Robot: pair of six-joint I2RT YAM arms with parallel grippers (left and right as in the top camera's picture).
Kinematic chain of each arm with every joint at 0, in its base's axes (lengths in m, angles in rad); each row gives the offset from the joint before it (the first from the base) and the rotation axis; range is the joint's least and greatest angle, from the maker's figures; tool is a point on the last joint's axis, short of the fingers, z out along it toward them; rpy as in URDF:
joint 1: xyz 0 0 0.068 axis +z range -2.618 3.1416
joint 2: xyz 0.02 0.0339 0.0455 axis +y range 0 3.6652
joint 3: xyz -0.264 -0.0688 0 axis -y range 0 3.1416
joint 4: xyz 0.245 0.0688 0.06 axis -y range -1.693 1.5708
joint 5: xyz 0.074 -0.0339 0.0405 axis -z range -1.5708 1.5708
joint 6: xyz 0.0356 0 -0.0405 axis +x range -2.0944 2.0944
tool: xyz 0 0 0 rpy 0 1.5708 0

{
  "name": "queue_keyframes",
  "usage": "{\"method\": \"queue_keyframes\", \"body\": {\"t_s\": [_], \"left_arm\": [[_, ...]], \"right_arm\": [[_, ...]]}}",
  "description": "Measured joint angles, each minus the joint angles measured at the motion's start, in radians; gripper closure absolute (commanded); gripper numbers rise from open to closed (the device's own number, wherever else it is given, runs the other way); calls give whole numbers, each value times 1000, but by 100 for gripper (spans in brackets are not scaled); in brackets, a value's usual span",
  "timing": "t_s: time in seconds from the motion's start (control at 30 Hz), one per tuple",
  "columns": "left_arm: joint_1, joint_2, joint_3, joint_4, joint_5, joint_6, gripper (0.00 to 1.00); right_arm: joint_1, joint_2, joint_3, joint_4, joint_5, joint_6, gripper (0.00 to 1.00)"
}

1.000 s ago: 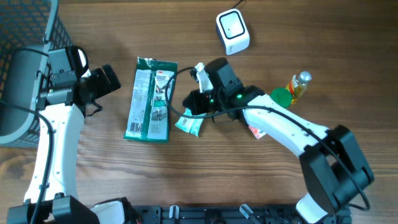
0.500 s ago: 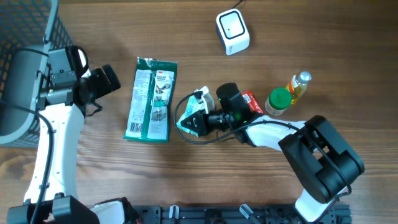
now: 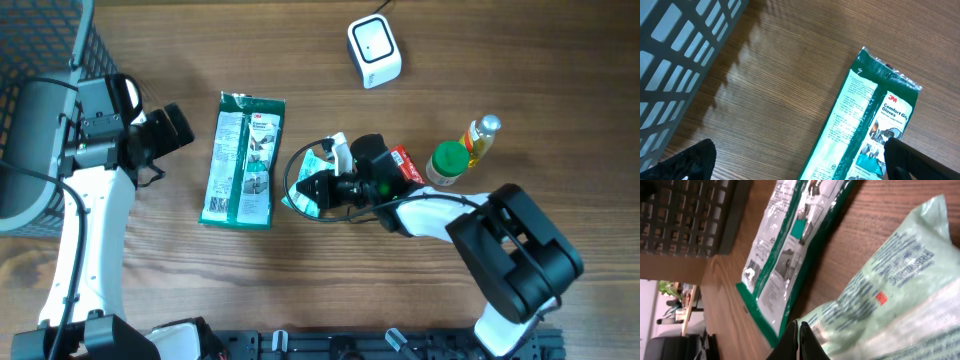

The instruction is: Scan the item barcode

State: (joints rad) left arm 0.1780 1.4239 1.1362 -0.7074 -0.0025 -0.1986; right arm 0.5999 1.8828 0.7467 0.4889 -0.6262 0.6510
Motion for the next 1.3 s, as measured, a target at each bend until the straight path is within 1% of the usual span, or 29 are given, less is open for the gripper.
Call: {"method": "queue_keyframes", "body": {"t_s": [0.1,0.27,0.43,0.53,0.63,0.7,0.77,0.9,1.03,1.3], "left_arm": [[0,0,0,0,0,0,0],[0,0,0,0,0,0,0],[0,0,0,0,0,0,0],[0,0,0,0,0,0,0],[0,0,0,0,0,0,0],[0,0,0,0,0,0,0],[0,0,0,0,0,0,0],[0,0,0,1,0,0,0],[0,0,0,0,0,0,0],[0,0,0,0,0,0,0]], "right_arm": [[0,72,0,41,0,13,96],[-2,142,17,112,-43,100,95],[-5,140,20,122,-54,124,96],[-6,93,20,100,-43,130,96],[-5,-17,20,98,-6,108,96],[-6,-43,23,95,16,93,96],[-6,-41,23,66,53,77,96],[-5,-22,23,65,126,43,96],[-6,63,23,52,206,27,96],[-8,81,34,63,190,24,96]]}}
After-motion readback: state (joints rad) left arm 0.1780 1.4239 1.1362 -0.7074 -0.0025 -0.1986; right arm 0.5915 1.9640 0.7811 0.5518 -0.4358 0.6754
